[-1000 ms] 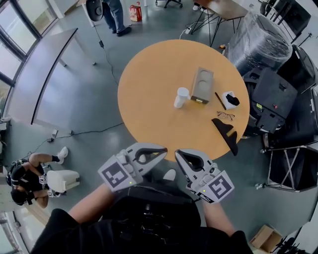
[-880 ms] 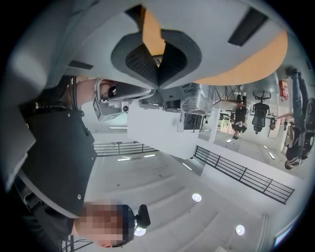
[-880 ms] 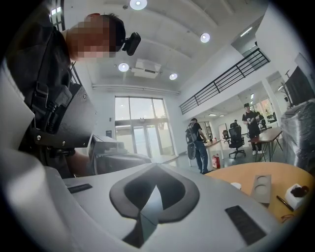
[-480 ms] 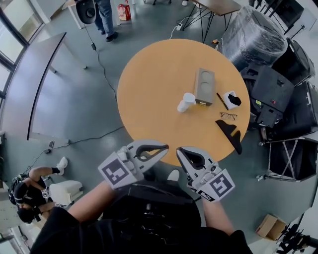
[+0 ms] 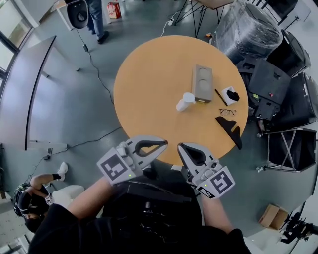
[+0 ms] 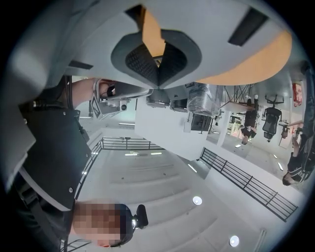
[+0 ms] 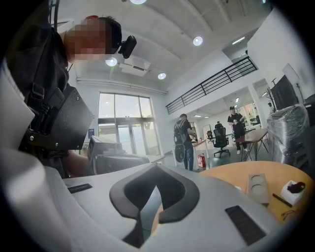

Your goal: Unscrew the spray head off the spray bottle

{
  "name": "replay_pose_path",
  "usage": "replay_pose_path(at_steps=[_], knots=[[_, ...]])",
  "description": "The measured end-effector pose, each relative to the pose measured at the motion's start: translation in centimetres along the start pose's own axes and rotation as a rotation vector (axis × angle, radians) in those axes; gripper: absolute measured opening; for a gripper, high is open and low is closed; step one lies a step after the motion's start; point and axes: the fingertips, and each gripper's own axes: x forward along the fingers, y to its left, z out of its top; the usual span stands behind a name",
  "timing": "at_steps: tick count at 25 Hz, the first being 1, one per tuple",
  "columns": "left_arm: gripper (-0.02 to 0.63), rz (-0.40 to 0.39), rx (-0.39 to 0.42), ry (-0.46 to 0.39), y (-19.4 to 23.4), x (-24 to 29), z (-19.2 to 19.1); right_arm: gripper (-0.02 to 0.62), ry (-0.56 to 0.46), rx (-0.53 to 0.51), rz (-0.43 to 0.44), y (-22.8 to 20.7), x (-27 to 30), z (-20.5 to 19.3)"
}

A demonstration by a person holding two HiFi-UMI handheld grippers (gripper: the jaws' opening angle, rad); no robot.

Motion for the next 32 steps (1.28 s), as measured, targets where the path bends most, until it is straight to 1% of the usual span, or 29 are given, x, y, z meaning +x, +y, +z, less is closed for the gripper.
replay_pose_path(at_steps=[4,9,13,17,24,26,30,32], knots=[[0.002,0.001,0.003,0.012,0.8,2.1,-0.5,0.005,0.003,0.010,-0.005,-2.2,-0.8,-0.4],[0.002,0.032,0.001,0.018,1.8,6.5,-0.6,0.005,0.005,0.004,0.025,-6.1,-2.4,-0.1],[0.002,0.077,-0.019,0.036,2.7,10.3,-0.9,0.005,0.015,-0.011,0.063,-9.7,-4.0,0.1],[0.002,0.118,-0.001,0.043,3.3,14.2,-0.9,0.005,0.025,-0.022,0.109,-13.5,-5.4,0.1],[0.002,0.191,-0.005,0.074,4.2,19.1,-1.7,0.005,0.028,-0.004,0.178,-18.6,-7.0,0.1],[0.002,0.207,0.006,0.087,4.5,20.2,-2.1,0.005,0.029,0.009,0.190,-20.0,-7.1,-0.2],[0.003,0.221,0.054,0.111,5.8,21.8,-3.8,0.005,0.043,0.013,0.203,-22.4,-6.4,-1.7],[0.006,0.228,0.055,0.119,7.1,22.3,-5.0,0.005,0.057,0.018,0.204,-23.5,-5.5,-2.9]])
